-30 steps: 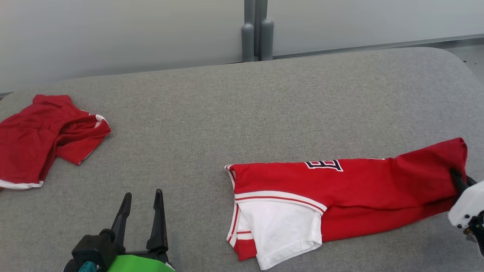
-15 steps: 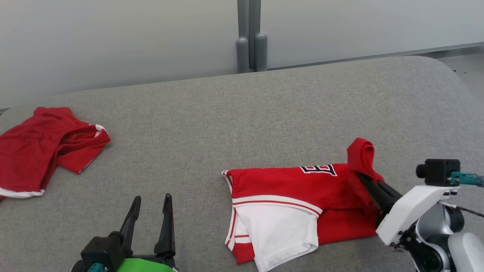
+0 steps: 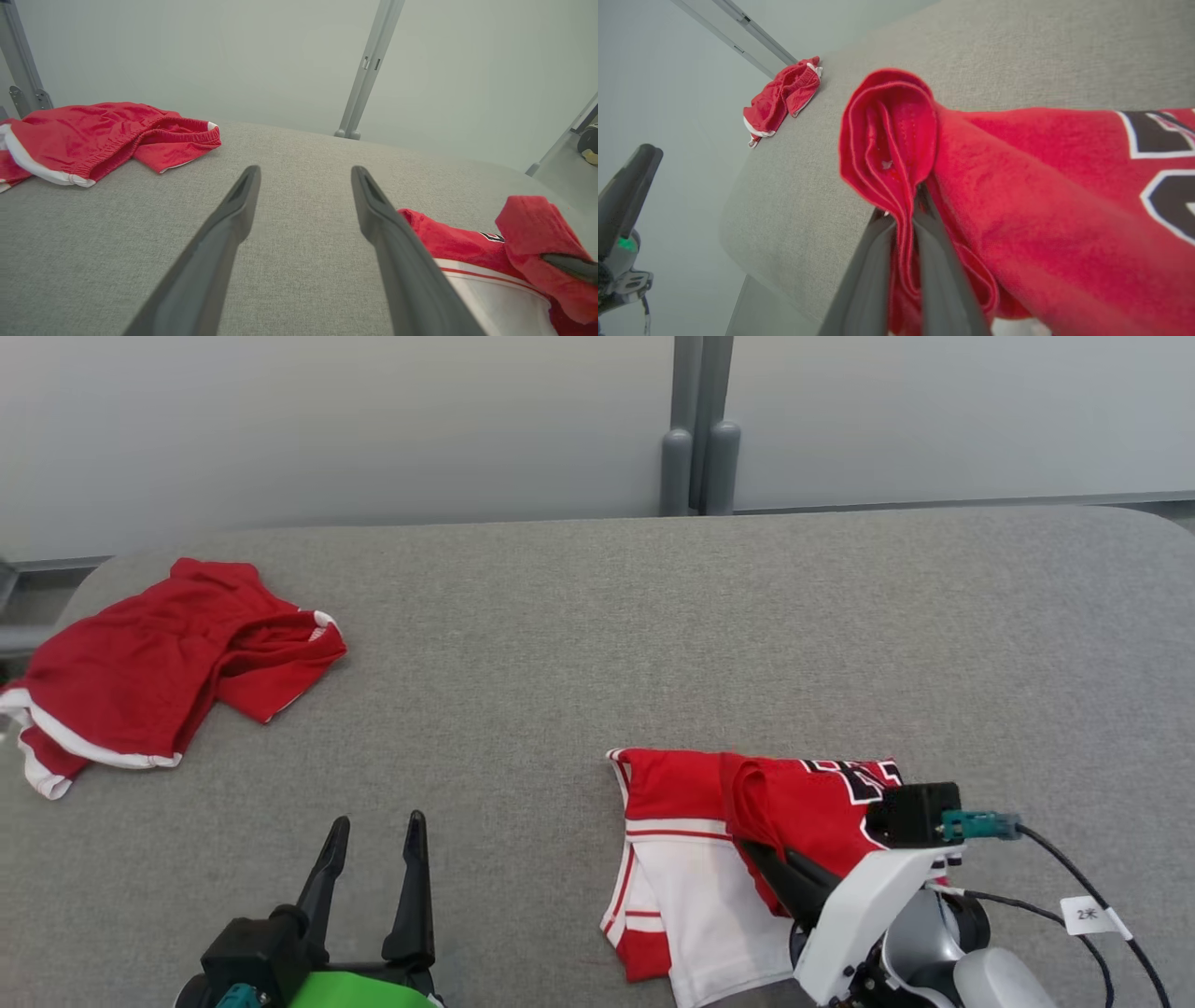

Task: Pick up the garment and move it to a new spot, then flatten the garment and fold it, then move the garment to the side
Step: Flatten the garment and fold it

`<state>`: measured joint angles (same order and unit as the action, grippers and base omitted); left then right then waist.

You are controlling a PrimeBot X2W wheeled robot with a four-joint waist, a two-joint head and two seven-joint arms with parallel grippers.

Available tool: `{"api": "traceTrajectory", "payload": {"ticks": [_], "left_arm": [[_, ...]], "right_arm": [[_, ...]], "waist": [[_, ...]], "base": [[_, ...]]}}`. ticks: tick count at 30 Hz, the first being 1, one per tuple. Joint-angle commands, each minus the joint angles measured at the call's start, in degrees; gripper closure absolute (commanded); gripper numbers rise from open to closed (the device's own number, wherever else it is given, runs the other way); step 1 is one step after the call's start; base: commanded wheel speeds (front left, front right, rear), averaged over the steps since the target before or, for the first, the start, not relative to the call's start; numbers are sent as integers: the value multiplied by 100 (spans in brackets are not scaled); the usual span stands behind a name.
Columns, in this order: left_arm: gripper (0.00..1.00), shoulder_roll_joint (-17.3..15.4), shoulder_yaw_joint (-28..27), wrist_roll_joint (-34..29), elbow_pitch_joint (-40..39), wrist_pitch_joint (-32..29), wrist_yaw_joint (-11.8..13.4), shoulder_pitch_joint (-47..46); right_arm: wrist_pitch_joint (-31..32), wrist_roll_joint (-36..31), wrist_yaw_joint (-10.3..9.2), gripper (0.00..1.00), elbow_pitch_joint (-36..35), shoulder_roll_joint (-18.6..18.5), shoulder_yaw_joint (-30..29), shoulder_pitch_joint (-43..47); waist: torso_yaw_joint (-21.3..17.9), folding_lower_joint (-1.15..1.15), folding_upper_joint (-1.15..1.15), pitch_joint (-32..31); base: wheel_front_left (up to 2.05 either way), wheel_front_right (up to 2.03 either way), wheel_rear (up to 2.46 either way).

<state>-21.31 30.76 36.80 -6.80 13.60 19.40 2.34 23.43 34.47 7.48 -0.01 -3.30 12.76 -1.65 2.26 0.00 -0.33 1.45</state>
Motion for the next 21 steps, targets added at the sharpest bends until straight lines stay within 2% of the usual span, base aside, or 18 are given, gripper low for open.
{"api": "traceTrajectory", "payload": {"ticks": [1, 7, 16, 18, 20, 21], "left_arm": [[0, -25, -8, -18, 1, 0, -11, -84], [0, 29, 5, -23, 34, 26, -48, -155], [0, 117, 12, -28, 108, 54, -80, -242], [0, 132, 9, -25, 123, 63, -91, -259], [0, 142, 3, -24, 141, 65, -106, -274], [0, 144, 8, -23, 151, 69, -111, -280]], "right_arm": [[-67, -3, 2, 100, 118, 10, 91, -90], [-542, 73, 3, 100, 911, 36, 418, -429], [-1126, 434, 2, 100, 2070, 35, 1045, -1085], [-1231, 521, 2, 61, 2288, 35, 1180, -1204], [-1334, 615, 2, 0, 2452, 34, 1304, -1320], [-1385, 650, 2, 0, 2524, 34, 1355, -1369]], "waist": [[204, 0, 33, 46], [402, 0, 33, 133], [494, 0, 33, 223], [492, 0, 33, 234], [487, 0, 33, 240], [484, 0, 33, 238]], "base": [[0, 0, 0], [0, 0, 0], [0, 0, 0], [0, 0, 0], [0, 0, 0], [0, 0, 0]]}}
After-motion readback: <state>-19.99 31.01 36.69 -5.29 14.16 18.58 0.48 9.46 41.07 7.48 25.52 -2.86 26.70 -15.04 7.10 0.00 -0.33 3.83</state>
